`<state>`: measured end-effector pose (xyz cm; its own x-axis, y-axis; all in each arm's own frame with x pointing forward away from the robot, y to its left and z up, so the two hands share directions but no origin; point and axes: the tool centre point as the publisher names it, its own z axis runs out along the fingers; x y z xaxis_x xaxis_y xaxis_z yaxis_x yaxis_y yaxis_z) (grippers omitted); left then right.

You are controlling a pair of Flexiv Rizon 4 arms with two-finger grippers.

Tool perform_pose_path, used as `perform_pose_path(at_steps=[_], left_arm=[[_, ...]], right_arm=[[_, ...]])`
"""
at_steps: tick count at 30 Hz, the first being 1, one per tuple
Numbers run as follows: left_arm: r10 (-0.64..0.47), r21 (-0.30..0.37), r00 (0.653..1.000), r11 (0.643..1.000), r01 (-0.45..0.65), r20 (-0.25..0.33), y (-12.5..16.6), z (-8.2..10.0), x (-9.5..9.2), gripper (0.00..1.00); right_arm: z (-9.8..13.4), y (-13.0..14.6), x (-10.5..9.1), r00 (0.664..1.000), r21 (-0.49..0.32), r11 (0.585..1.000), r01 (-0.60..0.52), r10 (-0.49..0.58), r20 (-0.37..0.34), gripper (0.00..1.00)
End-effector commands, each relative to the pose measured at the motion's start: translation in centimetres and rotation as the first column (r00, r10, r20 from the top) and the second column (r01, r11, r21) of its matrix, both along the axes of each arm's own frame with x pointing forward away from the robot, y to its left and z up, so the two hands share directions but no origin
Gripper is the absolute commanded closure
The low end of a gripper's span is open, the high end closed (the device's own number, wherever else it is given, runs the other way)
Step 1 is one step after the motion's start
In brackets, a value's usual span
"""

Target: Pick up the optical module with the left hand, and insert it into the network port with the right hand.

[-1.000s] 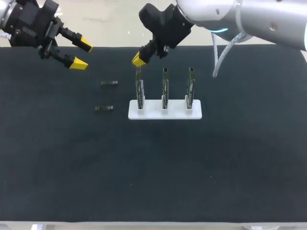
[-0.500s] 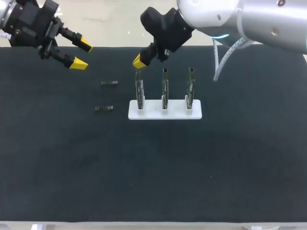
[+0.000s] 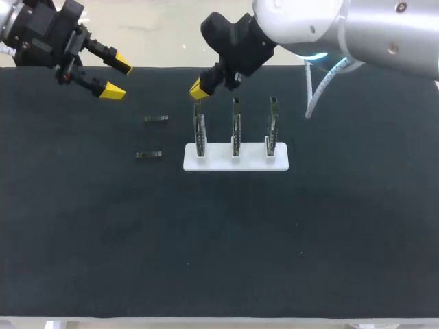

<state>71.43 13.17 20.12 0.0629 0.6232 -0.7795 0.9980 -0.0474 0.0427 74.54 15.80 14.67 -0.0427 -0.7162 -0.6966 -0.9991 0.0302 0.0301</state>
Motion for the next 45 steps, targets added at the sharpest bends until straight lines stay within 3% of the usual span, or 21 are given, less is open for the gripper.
perform_pose_path(at_steps=[1,13,23,30,35,39,45], left_arm=[[0.0,0.003,1.0,1.0,0.0,-0.001,0.0,0.0,0.0,0.0],[0.0,0.003,1.0,1.0,0.0,-0.001,0.0,0.0,0.0,0.0],[0.0,0.003,1.0,1.0,0.0,-0.001,0.0,0.0,0.0,0.0],[0.0,0.003,1.0,1.0,0.0,-0.001,0.0,0.0,0.0,0.0],[0.0,0.003,1.0,1.0,0.0,-0.001,0.0,0.0,0.0,0.0],[0.0,0.003,1.0,1.0,0.0,-0.001,0.0,0.0,0.0,0.0],[0.0,0.003,1.0,1.0,0.0,-0.001,0.0,0.0,0.0,0.0]], right_arm=[[1.0,0.2,0.1,1.0,-0.012,1.0,-0.001,0.0,-0.009,1.0],[6.9,-1.8,-0.7,1.0,-0.051,0.999,0.011,-0.011,-0.007,1.0],[10.1,-6.7,-1.2,0.999,-0.04,0.999,-0.022,0.021,-0.036,1.0],[10.4,-11.2,-1.6,0.999,-0.019,0.999,-0.042,0.041,-0.02,1.0],[9.1,-14.9,-2.3,0.999,0.009,0.999,-0.034,0.034,0.007,1.0],[8.4,-17.0,-2.8,0.998,0.014,1.0,-0.025,0.024,0.051,1.0],[8.1,-19.0,-3.1,0.998,0.028,0.999,-0.019,0.017,0.058,1.0]])
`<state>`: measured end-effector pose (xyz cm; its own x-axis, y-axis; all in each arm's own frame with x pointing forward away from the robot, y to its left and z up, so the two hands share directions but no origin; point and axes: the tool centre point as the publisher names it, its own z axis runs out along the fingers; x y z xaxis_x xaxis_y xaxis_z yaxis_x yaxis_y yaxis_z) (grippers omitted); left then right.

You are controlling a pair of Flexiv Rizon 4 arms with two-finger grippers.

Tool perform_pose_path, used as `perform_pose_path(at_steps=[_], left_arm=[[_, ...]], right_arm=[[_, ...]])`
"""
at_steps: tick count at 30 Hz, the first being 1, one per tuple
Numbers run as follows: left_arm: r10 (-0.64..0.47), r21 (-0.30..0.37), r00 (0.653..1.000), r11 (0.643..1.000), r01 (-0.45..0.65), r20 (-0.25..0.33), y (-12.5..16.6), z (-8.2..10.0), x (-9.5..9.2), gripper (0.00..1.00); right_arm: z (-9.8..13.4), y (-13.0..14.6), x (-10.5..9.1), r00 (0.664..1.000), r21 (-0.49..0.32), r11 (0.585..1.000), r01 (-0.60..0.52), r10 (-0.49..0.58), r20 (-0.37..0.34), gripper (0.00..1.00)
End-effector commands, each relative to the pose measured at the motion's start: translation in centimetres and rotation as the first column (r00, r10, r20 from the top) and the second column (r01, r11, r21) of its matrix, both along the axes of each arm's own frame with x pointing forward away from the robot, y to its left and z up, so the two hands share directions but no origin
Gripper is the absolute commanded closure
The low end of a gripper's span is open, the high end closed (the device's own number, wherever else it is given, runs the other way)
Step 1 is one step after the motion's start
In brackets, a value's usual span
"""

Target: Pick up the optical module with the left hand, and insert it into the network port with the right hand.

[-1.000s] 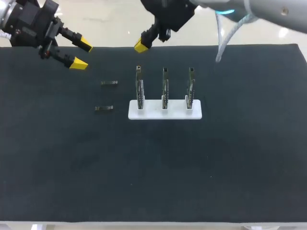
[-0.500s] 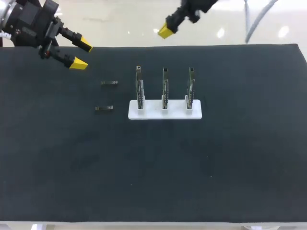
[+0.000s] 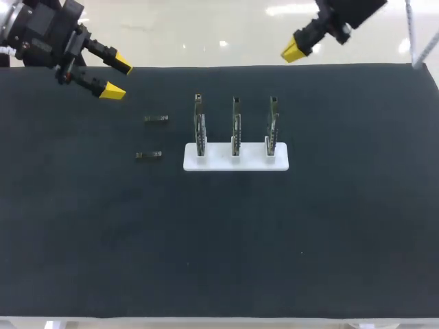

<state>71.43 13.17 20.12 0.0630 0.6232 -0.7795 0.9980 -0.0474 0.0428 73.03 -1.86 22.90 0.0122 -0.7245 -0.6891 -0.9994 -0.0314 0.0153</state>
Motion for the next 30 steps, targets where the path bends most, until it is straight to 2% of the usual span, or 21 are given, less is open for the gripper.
perform_pose_path(at_steps=[1,2,3,4,30], left_arm=[[0.0,0.003,1.0,1.0,0.0,-0.001,-0.02,0.01,0.02,0.0],[0.0,0.003,1.0,1.0,0.0,-0.001,-0.02,0.01,0.02,0.0],[0.0,0.003,1.0,1.0,0.0,-0.001,-0.02,0.01,0.02,0.0],[0.0,0.003,1.0,1.0,0.0,-0.001,-0.02,0.01,0.02,0.0],[0.0,0.003,1.0,1.0,0.0,-0.001,-0.02,0.01,0.02,0.0]], right_arm=[[0.03,-1.43,-1.66,0.998,0.034,0.999,0.025,-0.026,0.05,1.0],[0.03,-1.43,-1.66,0.998,0.034,0.999,0.025,-0.026,0.05,1.0],[0.03,-1.43,-1.66,0.998,0.034,0.999,0.025,-0.026,0.05,0.64],[0.03,-1.43,-1.66,0.998,0.034,0.999,0.025,-0.026,0.05,0.0],[0.03,-1.43,-1.66,0.998,0.034,0.999,0.025,-0.026,0.05,0.0]])
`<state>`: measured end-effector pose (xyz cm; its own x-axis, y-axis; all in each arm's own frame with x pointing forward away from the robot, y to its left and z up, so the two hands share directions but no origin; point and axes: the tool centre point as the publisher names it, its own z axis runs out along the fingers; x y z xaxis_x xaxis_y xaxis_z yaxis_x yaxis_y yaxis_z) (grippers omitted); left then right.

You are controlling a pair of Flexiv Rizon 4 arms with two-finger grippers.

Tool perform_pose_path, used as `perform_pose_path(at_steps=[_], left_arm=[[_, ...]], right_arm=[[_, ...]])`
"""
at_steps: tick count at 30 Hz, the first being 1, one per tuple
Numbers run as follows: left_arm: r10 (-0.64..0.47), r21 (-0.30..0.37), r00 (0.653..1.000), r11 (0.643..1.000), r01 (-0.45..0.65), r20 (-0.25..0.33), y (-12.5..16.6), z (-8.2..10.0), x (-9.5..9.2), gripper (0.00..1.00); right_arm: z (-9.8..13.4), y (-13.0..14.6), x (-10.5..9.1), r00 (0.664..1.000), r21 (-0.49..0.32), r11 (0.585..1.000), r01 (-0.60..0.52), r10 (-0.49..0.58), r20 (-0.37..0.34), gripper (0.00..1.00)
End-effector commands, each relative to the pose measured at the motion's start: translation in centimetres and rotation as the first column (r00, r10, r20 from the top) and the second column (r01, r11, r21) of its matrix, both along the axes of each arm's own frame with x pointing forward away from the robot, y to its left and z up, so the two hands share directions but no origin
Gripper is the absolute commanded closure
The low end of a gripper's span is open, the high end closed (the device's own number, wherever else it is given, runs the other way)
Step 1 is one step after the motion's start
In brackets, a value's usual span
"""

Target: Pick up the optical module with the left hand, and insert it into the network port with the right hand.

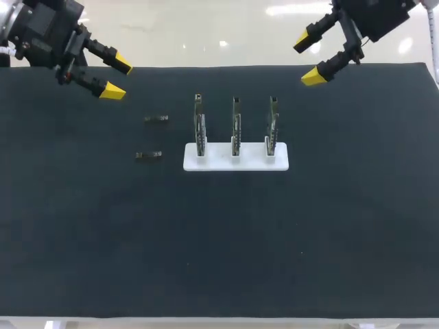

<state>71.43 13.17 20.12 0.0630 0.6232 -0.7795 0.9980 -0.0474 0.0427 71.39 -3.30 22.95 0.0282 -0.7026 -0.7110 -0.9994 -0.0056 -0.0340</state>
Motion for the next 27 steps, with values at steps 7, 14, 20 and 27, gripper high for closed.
perform_pose_path(at_steps=[7,14,20,27], left_arm=[[0.023,0.096,1.0,0.995,-0.024,0.013,1.7,-2.0,1.0,0.0],[0.084,0.276,0.994,0.956,-0.101,0.072,2.7,-4.7,2.0,0.0],[0.113,0.406,0.991,0.904,-0.132,0.071,3.0,-6.7,2.5,0.0],[0.123,0.515,0.991,0.846,-0.135,0.058,3.3,-9.0,2.5,0.0]], right_arm=[[0.0,0.0,0.0,1.0,0.001,1.0,0.0,0.0,0.001,0.0],[0.0,0.0,0.0,1.0,0.001,1.0,0.0,0.0,0.001,0.0],[0.0,0.0,0.0,1.0,0.001,1.0,0.0,0.0,0.001,0.0],[0.0,0.0,0.0,1.0,0.001,1.0,0.0,0.0,0.001,0.0]])
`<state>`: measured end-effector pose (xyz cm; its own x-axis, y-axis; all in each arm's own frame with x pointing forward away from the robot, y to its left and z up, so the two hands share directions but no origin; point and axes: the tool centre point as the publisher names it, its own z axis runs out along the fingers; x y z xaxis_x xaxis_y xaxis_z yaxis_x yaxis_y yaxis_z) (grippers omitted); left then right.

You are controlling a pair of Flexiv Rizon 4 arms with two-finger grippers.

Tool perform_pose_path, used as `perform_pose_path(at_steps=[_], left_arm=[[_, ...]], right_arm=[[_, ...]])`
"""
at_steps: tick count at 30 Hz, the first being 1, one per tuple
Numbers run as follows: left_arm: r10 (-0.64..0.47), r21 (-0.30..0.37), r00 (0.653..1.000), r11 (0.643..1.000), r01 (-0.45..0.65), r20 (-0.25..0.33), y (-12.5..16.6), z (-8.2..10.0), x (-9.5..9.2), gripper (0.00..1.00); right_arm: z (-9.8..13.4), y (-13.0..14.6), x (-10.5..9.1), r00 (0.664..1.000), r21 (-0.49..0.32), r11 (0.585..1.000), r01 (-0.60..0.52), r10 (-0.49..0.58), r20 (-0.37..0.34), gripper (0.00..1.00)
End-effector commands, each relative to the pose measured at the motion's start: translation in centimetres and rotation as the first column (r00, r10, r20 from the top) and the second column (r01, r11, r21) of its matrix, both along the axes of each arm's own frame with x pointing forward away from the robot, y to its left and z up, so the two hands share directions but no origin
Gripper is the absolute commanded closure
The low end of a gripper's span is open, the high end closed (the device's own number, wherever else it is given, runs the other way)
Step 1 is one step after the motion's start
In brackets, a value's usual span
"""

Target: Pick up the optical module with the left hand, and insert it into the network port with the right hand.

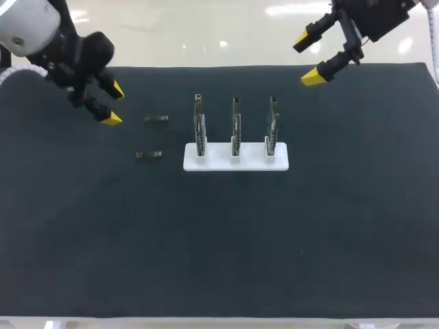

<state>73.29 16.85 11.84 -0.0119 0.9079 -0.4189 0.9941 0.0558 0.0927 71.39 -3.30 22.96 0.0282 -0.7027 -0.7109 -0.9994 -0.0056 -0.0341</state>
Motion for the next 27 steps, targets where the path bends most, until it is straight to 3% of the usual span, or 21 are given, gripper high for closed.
perform_pose_path(at_steps=[1,15,21,27], left_arm=[[0.014,0.101,0.999,0.995,-0.01,-0.034,-0.4,-1.1,0.7,0.0],[0.014,0.28,0.998,0.96,0.006,-0.068,0.2,-5.9,0.2,0.0],[0.022,0.324,0.994,0.946,0.015,-0.11,0.4,-6.6,0.3,0.0],[0.055,0.324,0.993,0.946,-0.019,-0.1,-0.2,-7.3,1.2,0.0]], right_arm=[[0.0,0.0,0.0,1.0,0.002,1.0,0.0,0.0,0.001,0.0],[0.0,0.0,0.0,1.0,0.002,1.0,0.0,0.0,0.001,0.0],[0.0,0.0,0.0,1.0,0.002,1.0,0.0,0.0,0.001,0.0],[0.0,0.0,0.0,1.0,0.002,1.0,0.0,0.0,0.001,0.0]])
